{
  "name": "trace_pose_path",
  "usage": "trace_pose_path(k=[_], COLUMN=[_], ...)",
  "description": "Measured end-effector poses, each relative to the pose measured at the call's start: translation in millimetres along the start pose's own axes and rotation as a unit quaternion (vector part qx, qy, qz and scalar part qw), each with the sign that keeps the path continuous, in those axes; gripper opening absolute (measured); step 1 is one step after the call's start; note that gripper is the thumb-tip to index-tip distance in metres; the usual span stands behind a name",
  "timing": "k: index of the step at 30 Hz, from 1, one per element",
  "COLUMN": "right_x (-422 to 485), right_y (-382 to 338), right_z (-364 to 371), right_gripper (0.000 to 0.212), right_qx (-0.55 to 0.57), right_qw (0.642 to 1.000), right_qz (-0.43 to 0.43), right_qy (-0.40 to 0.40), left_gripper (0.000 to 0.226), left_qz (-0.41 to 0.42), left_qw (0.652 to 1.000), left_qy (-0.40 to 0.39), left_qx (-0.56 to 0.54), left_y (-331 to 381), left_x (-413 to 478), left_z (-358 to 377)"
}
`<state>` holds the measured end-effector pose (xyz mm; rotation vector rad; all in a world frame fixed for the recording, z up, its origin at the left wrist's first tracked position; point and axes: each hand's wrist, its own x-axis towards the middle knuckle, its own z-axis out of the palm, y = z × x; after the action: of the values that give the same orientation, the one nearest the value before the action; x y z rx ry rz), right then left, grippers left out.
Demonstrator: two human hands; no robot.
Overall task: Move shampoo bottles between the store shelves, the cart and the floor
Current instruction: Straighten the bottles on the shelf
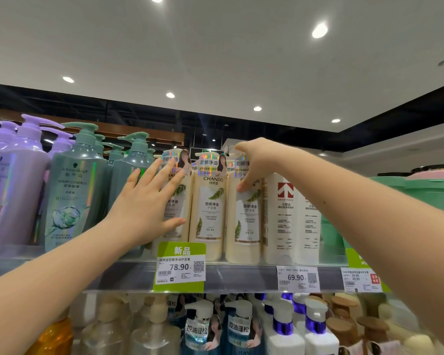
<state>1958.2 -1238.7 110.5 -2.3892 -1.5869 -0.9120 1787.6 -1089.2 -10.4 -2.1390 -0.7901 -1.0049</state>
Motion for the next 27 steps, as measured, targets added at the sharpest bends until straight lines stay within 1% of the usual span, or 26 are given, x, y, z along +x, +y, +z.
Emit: trace_pose_path(k=[3, 5, 7, 11, 15, 17, 20, 23, 25, 27], right_x=[-11, -21, -32, -56, -86, -104, -132, -164, -189, -214], right_y=[-1, -3, -2, -8, -16, -20, -27, -36, -42, -51], right_z=[3, 6, 8, 12, 29, 41, 63, 99, 131, 169], right_gripper=[0.102, 0.1, 0.09, 0.064, 0.041, 0.034, 0.029, 0.022, 0.017, 0.017], right_qx=[0.009, 0.022, 0.027, 0.059, 0.106, 0.127, 0.173, 0.243, 0.291, 0.317], right_qw=[0.999, 0.997, 0.993, 0.982, 0.968, 0.961, 0.951, 0.936, 0.928, 0.925], right_qz=[-0.025, -0.035, -0.044, -0.065, -0.093, -0.117, -0.149, -0.172, -0.177, -0.178], right_qy=[0.042, 0.071, 0.107, 0.17, 0.21, 0.217, 0.207, 0.186, 0.154, 0.111], left_gripper=[0.094, 0.09, 0.086, 0.077, 0.06, 0.053, 0.044, 0.037, 0.036, 0.034], left_qz=[0.007, 0.021, 0.034, 0.033, 0.041, 0.035, -0.004, -0.052, -0.076, -0.088], left_qw=[0.999, 0.998, 0.996, 0.991, 0.982, 0.981, 0.974, 0.966, 0.963, 0.961], left_qy=[0.012, 0.027, 0.055, 0.074, 0.115, 0.112, 0.091, 0.046, -0.004, -0.061], left_qx=[-0.031, -0.051, -0.065, -0.108, -0.141, -0.155, -0.207, -0.249, -0.26, -0.255], left_y=[2, 1, 2, 2, 8, 13, 26, 45, 62, 79], left_x=[-7, -11, -15, -26, -51, -70, -102, -141, -171, -203], left_z=[-7, -10, -13, -19, -32, -40, -53, -57, -53, -46])
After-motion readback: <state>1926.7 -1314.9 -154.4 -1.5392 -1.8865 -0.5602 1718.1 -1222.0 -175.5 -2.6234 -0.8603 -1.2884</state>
